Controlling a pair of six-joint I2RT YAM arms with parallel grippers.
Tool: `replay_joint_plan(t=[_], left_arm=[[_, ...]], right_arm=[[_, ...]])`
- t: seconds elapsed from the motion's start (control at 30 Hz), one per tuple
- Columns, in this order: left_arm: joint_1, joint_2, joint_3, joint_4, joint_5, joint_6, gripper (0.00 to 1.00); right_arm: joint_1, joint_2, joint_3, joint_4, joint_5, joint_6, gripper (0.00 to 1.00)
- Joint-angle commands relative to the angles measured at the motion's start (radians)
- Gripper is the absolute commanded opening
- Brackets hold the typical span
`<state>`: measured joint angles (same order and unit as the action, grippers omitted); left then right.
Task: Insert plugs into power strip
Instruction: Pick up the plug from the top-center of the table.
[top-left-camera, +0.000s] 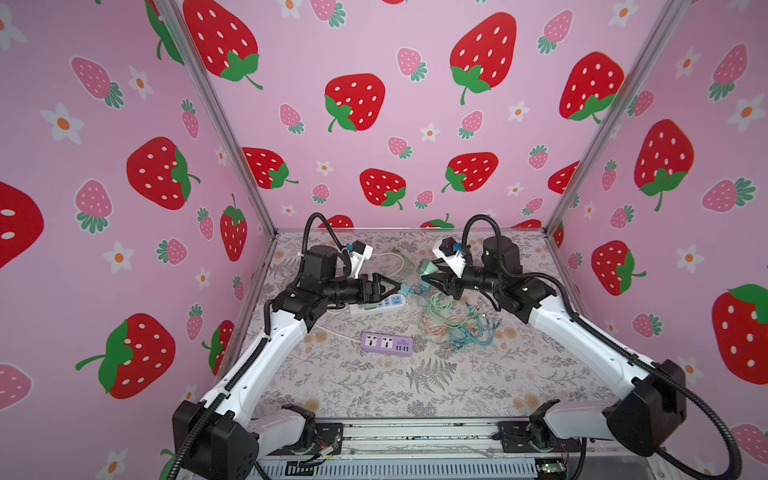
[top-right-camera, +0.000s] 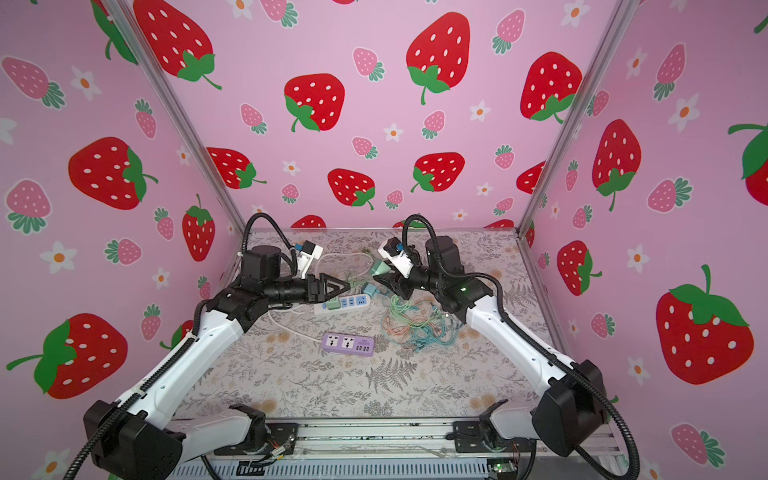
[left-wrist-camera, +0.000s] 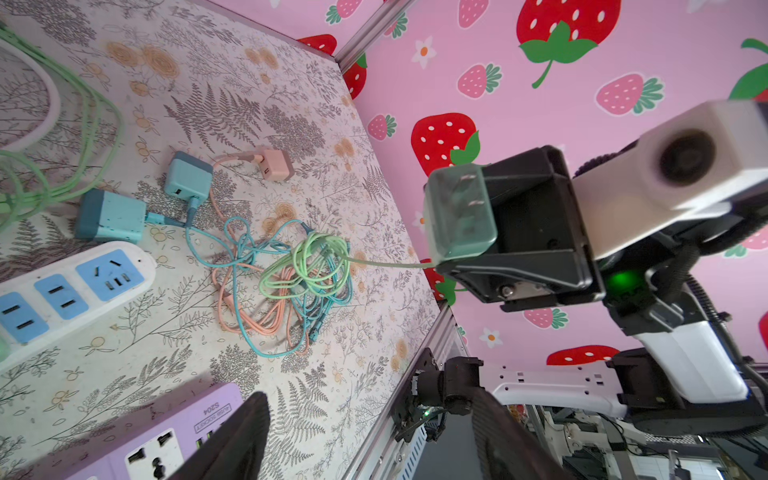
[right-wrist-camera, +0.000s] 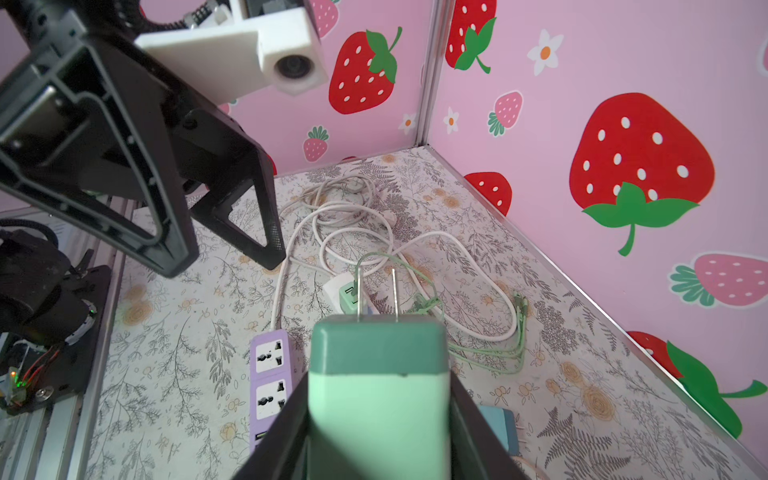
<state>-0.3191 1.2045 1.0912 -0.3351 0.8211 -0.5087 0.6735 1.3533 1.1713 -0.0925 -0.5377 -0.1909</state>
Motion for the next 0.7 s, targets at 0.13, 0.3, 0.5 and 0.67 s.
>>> replay_joint_plan(t=[0.13,0.3,0.5,0.67], left_arm=[[-0.003,0.020,0.050,0.068,0.097,-0.048,0.79],[-0.003,0.029,0.045,0.076,0.108,-0.059,0.77],[-0.004,0.066,0.049,0.054,0.110,-0.060,0.71],[-0.012,0.085,0.053,0.054,0.116,-0.065,0.66]], right_arm=[[0.078,0.045,0.021,0.009,0.031,-0.093,0.31],[0.117,0.066,0.040,-0.010,0.048,-0.111,0.31],[0.152,0.069,0.044,-0.007,0.053,-0.121,0.32],[0.173,0.081,0.059,-0.018,0.059,-0.131,0.32]])
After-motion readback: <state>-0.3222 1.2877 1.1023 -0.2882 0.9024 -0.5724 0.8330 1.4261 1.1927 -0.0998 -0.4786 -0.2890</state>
